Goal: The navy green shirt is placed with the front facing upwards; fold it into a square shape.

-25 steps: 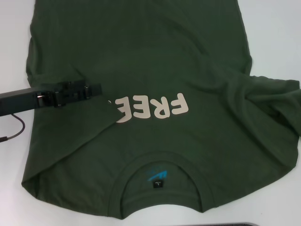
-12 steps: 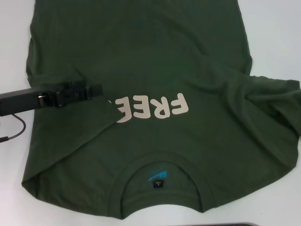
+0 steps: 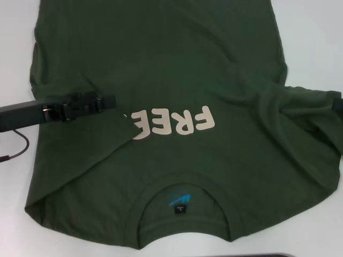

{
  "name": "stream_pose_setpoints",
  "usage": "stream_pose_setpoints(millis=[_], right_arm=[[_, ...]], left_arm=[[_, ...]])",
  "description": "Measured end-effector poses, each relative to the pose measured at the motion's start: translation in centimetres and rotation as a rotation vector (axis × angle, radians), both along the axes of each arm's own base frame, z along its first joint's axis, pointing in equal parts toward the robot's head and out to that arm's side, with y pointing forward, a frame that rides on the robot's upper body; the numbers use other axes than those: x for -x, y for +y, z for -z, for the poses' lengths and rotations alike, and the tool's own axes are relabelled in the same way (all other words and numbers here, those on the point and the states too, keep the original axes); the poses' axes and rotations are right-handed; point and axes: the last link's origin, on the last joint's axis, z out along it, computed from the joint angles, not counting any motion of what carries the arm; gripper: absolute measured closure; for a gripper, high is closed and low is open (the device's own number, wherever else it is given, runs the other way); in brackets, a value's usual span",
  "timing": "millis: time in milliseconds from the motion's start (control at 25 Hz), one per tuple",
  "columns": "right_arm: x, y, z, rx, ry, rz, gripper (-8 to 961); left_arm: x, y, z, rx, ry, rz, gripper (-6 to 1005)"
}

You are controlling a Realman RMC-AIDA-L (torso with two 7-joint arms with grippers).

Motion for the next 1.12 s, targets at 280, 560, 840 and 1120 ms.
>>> stream_pose_setpoints(millis=[280, 560, 840, 1120], right_arm=[[-0.3, 0.0, -0.1, 0.002, -0.014, 0.007, 46], [-0.3, 0.0, 0.1, 0.000, -0.016, 0.004, 46], [0.5, 0.7, 1.4, 0.011, -0.017, -0.034, 47], [0.2, 0.5, 1.3, 0.006, -0.016, -0.021, 129]], left_arm=[[0.0, 0.1, 0.2, 0.006, 0.000, -0.003, 122], [0.0, 0.2, 0.2, 0.005, 0.002, -0.003, 122], [-0.1, 0.2, 0.2, 0.005, 0.002, -0.003, 122], [-0.1, 0.3, 0.1, 0.005, 0.002, -0.002, 122]])
